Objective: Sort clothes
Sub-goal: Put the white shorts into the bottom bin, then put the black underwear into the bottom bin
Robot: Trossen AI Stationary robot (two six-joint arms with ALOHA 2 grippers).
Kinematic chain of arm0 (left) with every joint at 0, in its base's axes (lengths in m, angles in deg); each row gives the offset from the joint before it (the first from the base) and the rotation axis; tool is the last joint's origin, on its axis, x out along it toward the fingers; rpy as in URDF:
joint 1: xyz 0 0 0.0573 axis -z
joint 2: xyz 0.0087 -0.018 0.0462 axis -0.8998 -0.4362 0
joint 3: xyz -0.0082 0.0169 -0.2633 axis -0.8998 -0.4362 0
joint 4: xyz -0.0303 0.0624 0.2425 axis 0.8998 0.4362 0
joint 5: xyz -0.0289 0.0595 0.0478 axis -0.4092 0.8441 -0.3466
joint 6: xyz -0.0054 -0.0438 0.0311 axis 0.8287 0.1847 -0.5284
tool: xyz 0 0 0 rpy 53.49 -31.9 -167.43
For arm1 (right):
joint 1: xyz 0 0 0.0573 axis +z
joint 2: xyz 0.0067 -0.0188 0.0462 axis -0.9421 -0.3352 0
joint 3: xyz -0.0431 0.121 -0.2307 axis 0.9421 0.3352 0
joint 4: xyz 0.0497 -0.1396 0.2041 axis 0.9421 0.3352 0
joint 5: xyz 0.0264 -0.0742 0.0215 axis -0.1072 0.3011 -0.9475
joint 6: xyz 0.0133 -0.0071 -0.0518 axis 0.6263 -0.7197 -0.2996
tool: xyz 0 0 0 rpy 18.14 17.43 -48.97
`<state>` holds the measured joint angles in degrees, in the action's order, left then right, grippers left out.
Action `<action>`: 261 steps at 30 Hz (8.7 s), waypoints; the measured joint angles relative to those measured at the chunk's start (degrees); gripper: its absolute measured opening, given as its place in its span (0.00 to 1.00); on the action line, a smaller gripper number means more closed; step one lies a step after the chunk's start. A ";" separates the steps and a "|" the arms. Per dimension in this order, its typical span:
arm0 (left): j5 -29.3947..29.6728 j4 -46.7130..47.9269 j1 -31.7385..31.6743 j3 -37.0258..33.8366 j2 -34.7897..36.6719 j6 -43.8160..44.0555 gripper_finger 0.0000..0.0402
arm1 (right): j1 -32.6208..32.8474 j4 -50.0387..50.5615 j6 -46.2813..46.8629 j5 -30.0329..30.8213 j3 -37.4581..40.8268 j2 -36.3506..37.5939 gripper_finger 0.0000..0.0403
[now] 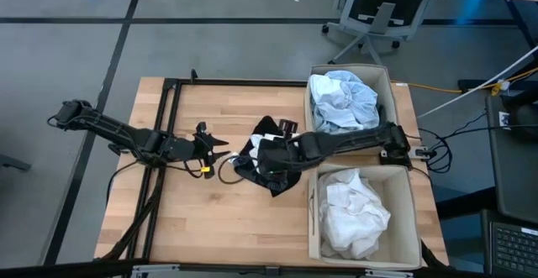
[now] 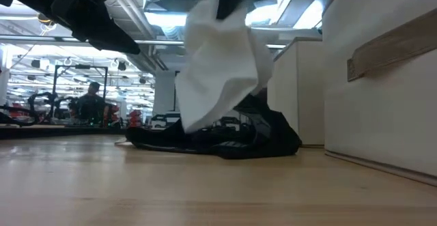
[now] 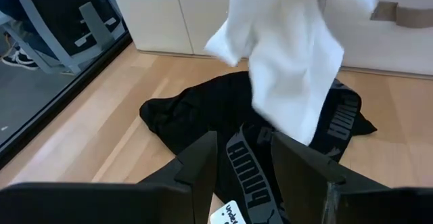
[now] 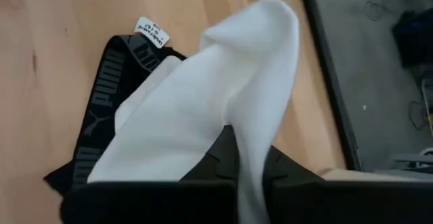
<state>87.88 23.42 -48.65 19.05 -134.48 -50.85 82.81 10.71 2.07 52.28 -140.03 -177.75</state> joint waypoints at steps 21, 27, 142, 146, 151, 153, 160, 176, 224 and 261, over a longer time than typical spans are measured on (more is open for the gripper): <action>0.00 0.02 0.00 0.00 0.02 -0.81 0.33 | 15.05 20.44 25.44 9.39 -13.75 14.19 0.01; 0.00 0.00 0.00 0.00 0.02 -0.65 0.33 | 23.22 20.43 32.33 10.24 -13.77 20.08 0.01; -3.50 0.70 0.00 0.00 0.02 -0.92 0.33 | -4.15 -29.58 14.04 -12.93 32.83 17.59 0.74; -3.50 1.20 0.00 0.00 0.00 -0.81 0.33 | -4.69 -29.86 11.96 -13.58 32.83 13.41 0.85; -3.50 1.27 0.00 0.00 0.02 -0.87 0.33 | -4.58 -31.19 10.55 -15.03 32.83 8.50 0.91; -3.50 1.30 0.00 0.00 0.00 -0.87 0.33 | -4.58 -32.07 9.13 -14.95 32.83 6.57 0.92; -3.49 1.43 0.00 0.00 0.01 -0.81 0.33 | -5.81 -35.47 7.84 -13.42 32.83 0.52 0.90; -3.48 1.75 0.00 0.00 0.01 -0.79 0.33 | -8.83 -38.19 10.29 -19.55 32.43 -9.19 0.74; -3.46 3.02 0.13 0.00 0.02 3.98 0.33 | 2.39 -28.34 8.52 3.43 32.89 25.70 0.03; -3.45 3.08 0.13 0.00 0.00 3.76 0.33 | 35.53 -22.70 27.63 11.09 32.73 55.73 0.03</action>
<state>84.43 26.51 -48.52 19.05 -134.48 -47.09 118.34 -11.98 29.70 63.37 -107.30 -122.02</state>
